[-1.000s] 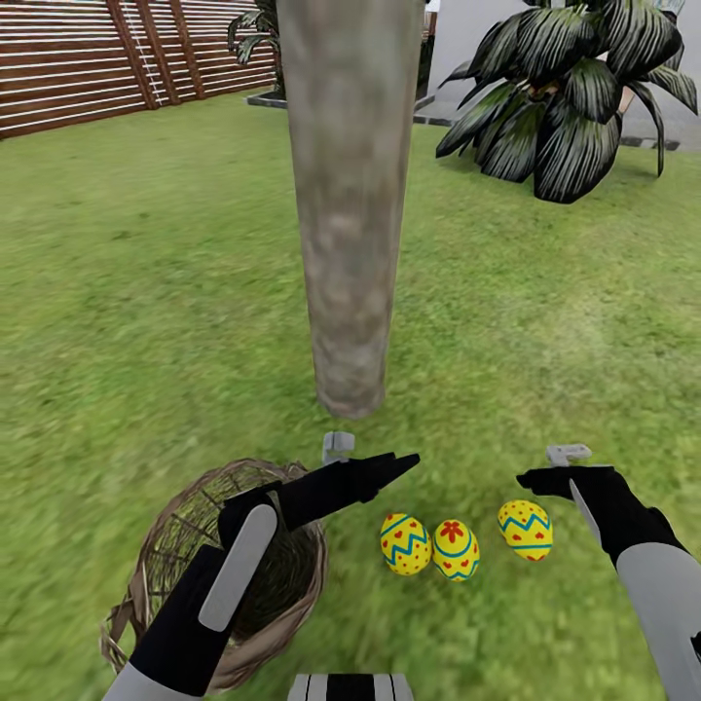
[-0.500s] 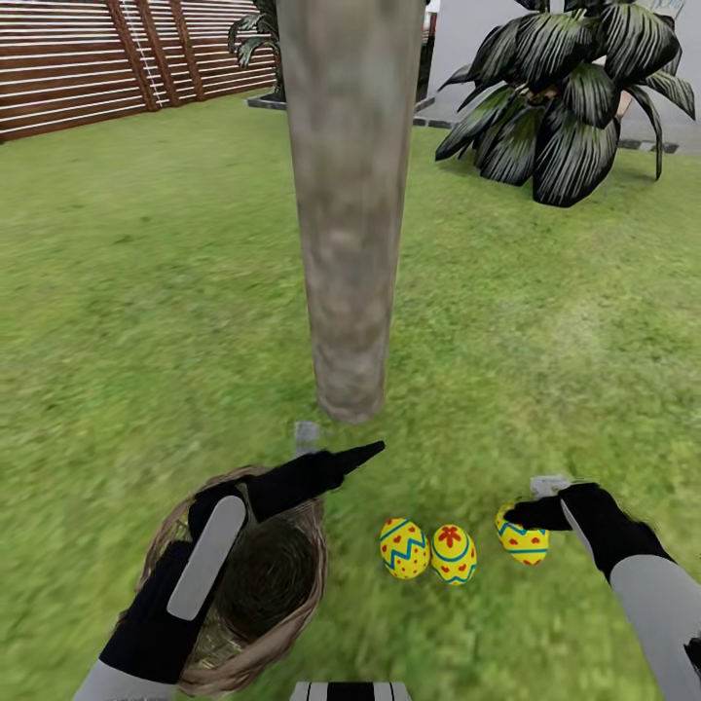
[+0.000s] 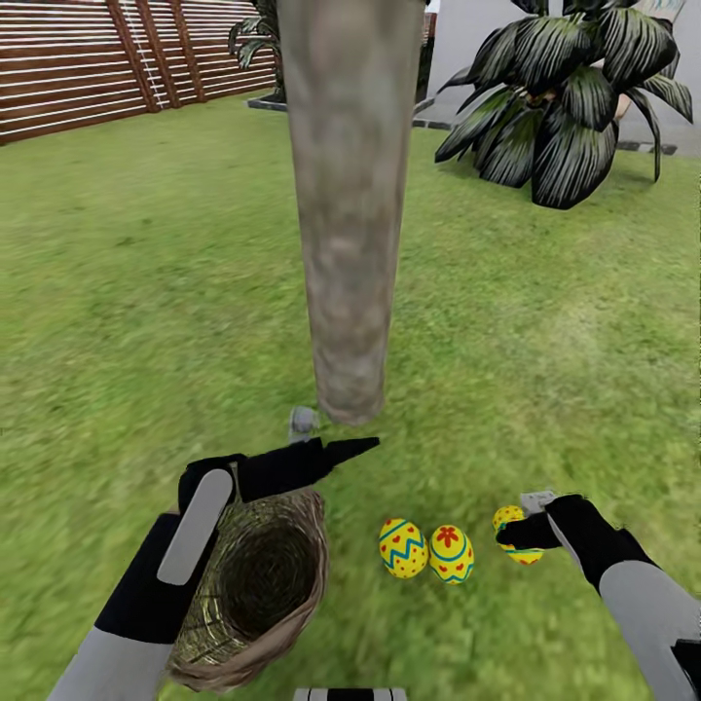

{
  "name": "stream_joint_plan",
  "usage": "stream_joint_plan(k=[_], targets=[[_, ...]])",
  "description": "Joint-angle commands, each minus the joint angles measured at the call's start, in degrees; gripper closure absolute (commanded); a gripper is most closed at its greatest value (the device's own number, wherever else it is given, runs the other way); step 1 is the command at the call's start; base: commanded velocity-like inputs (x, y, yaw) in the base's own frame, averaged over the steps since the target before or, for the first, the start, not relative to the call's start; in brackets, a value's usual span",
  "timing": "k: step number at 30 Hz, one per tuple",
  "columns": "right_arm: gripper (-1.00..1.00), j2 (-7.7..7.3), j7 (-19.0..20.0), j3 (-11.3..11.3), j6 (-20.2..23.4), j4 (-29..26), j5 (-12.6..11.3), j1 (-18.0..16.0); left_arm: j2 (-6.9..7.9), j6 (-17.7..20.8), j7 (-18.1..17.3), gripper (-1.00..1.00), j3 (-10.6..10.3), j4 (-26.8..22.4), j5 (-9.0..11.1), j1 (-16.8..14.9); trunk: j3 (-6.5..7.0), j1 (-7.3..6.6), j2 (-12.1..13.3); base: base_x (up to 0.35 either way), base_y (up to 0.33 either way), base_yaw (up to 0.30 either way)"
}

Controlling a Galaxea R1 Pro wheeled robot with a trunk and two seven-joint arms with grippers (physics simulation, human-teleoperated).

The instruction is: Take the three Easter eggs out of the wicker basket on the lawn in the garden, then place them on the lawn next to a single tree (choose any tree) so that all three eggs are next to the same tree and none are left in the basket.

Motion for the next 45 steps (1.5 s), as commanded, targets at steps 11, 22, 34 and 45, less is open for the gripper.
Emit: stream_joint_plan(k=[11, 22, 34, 45], targets=[[-1.00, 2.24, 0.4, 1.8, -0.8, 2.4, 0.7, 1.6, 4.44, 0.9, -0.4, -1.00, 5.4, 0.2, 2.0, -0.1, 1.94, -2.45, 4.4, -0.321, 0.000, 0.000], [-1.00, 3.82, 0.4, 3.4, -4.4, 4.2, 0.7, 3.5, 5.52, 1.2, -0.2, -1.00, 5.1, 1.5, 1.8, 0.0, 3.92, -4.87, 8.8, -0.262, 0.000, 0.000], [-1.00, 5.78, -0.4, 3.5, -4.6, 11.6, 3.4, 5.1, 9.27, 1.1, -0.1, -1.00, -11.0, 7.6, 1.6, 4.2, 6.07, -7.50, 13.6, -0.099, 0.000, 0.000], [-1.00, 5.86, -3.9, 3.5, -16.9, 23.6, 3.8, 7.7, 12.98, -1.0, -0.1, -1.00, -15.6, 31.5, -3.7, 7.1, 8.05, -9.92, 18.0, -0.078, 0.000, 0.000]])
